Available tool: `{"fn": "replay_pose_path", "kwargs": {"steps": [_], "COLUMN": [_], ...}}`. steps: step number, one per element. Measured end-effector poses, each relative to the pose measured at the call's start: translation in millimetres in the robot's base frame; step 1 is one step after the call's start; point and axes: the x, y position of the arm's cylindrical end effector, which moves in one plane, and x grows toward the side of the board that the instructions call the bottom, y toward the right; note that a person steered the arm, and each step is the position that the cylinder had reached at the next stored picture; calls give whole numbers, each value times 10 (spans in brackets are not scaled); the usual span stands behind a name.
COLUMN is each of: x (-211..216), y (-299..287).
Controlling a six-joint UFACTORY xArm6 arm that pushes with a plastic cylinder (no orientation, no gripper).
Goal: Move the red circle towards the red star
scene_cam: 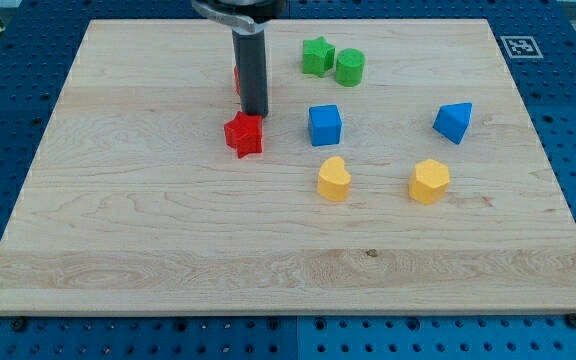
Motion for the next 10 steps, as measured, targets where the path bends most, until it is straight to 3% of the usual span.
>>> {"fn": "replay_pose_path", "kwargs": {"steps": [3,4,8,10], "x": [-864,-1287,-1289,-1082], "y": [-760,-629,-418,-150]}}
